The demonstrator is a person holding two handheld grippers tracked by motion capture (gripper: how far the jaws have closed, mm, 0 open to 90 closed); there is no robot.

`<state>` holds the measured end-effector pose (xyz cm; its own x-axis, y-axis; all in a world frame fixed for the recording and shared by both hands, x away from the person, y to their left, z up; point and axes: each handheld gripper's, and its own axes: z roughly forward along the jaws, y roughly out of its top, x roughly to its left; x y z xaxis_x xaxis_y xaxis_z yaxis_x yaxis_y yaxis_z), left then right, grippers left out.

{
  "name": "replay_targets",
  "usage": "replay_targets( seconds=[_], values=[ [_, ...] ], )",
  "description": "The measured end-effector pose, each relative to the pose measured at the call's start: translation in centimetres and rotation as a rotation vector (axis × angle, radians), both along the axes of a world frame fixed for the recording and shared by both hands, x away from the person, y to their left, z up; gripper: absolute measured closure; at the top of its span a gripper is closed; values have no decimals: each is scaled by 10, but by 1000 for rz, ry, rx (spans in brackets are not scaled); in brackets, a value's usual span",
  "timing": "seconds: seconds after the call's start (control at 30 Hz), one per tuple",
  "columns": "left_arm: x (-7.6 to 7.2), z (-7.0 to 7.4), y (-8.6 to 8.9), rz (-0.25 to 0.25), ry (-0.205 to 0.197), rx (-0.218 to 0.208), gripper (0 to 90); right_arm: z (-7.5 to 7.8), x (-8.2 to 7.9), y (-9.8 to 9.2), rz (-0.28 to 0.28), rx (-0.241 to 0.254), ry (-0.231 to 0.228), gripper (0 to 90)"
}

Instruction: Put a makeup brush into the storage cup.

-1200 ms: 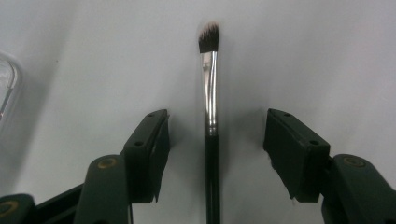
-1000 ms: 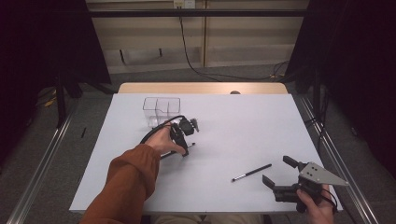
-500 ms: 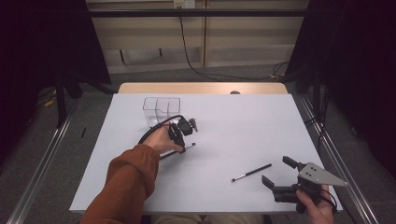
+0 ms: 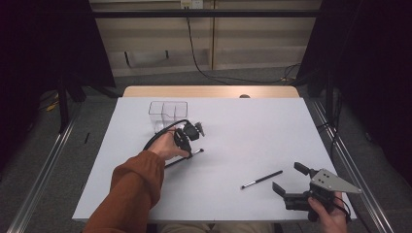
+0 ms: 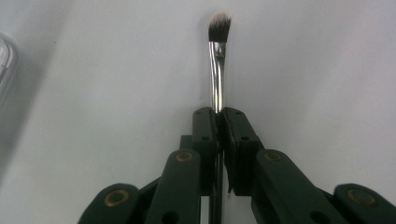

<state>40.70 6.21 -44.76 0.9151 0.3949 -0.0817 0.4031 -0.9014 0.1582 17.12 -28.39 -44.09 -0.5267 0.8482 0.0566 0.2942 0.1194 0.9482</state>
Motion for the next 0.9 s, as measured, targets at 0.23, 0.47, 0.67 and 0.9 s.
replay_targets(
  seconds=[0.23, 0.47, 0.67, 0.9],
  values=[
    [1, -1, 7, 44, 11, -65, 845, 0, 0, 0, -4, -1, 2, 0],
    [2, 0, 10, 55, 16, -71, 846, 0, 0, 0, -3, -4, 0, 0],
    [6, 2, 17, 91, -2, -95, 846, 0, 1, -1, -4, -3, 0, 0],
    [7, 7, 25, 114, -23, -155, 847, 0, 1, 0, -5, -3, 2, 0]
  ],
)
